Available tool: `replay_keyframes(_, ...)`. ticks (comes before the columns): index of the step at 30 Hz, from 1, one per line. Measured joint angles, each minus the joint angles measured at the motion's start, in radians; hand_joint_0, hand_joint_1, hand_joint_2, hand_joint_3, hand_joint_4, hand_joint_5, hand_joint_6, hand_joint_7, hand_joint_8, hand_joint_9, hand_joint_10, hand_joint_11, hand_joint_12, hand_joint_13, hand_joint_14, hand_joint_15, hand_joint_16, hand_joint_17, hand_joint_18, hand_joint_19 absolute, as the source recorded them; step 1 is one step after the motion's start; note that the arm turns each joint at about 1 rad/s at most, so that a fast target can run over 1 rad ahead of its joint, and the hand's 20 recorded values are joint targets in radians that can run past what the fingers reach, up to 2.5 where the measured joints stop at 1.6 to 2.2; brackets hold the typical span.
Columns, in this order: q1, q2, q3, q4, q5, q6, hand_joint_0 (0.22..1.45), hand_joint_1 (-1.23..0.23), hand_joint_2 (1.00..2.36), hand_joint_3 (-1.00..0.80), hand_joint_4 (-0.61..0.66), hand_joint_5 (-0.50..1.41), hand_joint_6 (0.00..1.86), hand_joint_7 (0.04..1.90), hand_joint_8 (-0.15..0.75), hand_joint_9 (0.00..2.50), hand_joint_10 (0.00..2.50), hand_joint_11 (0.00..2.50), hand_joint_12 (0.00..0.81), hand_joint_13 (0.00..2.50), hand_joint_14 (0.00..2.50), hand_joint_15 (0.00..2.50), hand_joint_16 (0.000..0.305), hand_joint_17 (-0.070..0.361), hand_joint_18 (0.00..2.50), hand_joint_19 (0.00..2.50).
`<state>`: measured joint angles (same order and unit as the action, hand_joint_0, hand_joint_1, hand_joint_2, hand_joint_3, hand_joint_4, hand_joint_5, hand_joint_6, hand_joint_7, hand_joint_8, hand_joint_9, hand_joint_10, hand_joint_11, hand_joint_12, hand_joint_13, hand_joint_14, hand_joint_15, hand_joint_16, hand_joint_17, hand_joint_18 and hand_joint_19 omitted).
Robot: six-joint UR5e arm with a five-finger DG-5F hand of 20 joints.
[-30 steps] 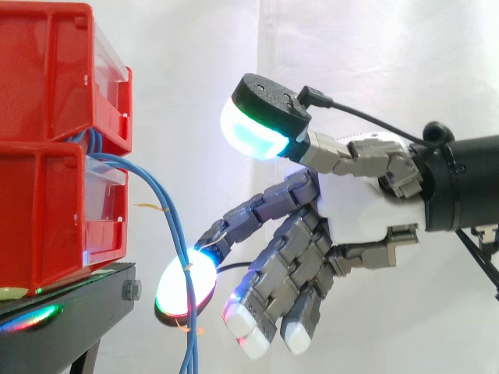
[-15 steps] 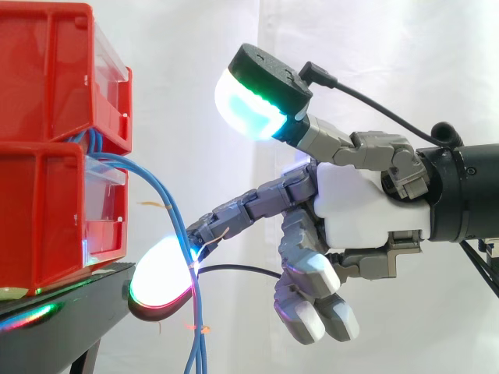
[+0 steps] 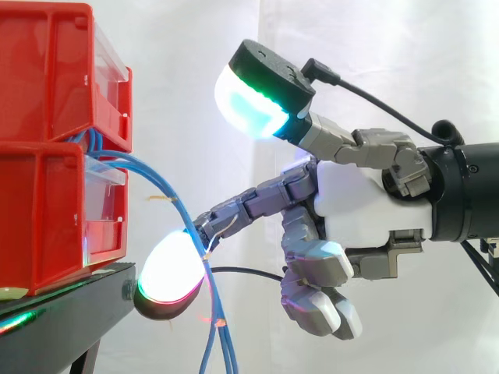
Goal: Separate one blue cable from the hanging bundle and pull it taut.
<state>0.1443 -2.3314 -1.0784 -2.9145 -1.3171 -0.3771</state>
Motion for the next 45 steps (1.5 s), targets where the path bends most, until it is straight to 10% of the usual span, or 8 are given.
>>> replay_keyframes(18,0.016,0.001,0.007,-0.002,0.0,0.07,0.35,-0.37,1.0,-0.5,0.33,-0.03,0.5,0.99,0.336,1.72,0.02,0.78,0.434,1.55,0.02,0.75,0.083,0.186,1.67,0.51)
replay_keyframes(29,0.017,0.001,0.035,-0.04,-0.004,0.125,0.35,-0.35,1.0,-0.5,0.31,-0.04,0.5,0.99,0.297,2.11,0.01,1.85,0.462,1.89,0.01,1.45,0.081,0.183,1.87,0.69)
replay_keyframes(30,0.017,0.001,0.035,-0.042,-0.004,0.125,0.35,-0.35,1.0,-0.5,0.31,-0.04,0.5,0.99,0.298,2.11,0.15,1.97,0.466,1.93,0.0,1.59,0.081,0.182,1.89,0.72)
replay_keyframes(31,0.017,0.001,0.036,-0.043,-0.004,0.125,0.35,-0.36,1.0,-0.5,0.32,-0.04,0.5,0.99,0.306,2.01,0.99,1.71,0.463,1.87,0.43,1.49,0.081,0.181,1.91,0.75)
replay_keyframes(35,0.017,0.001,0.036,-0.045,-0.004,0.125,0.36,-0.35,1.0,-0.5,0.32,-0.02,0.5,0.99,0.277,1.92,2.42,1.27,0.416,1.8,1.39,1.19,0.077,0.173,1.89,0.82)
replay_keyframes(45,0.017,0.001,0.037,-0.046,-0.003,0.124,0.42,-0.29,1.0,-0.5,0.22,0.03,0.5,1.07,0.184,2.06,2.5,1.01,0.326,1.91,2.1,0.97,0.066,0.149,1.89,0.86)
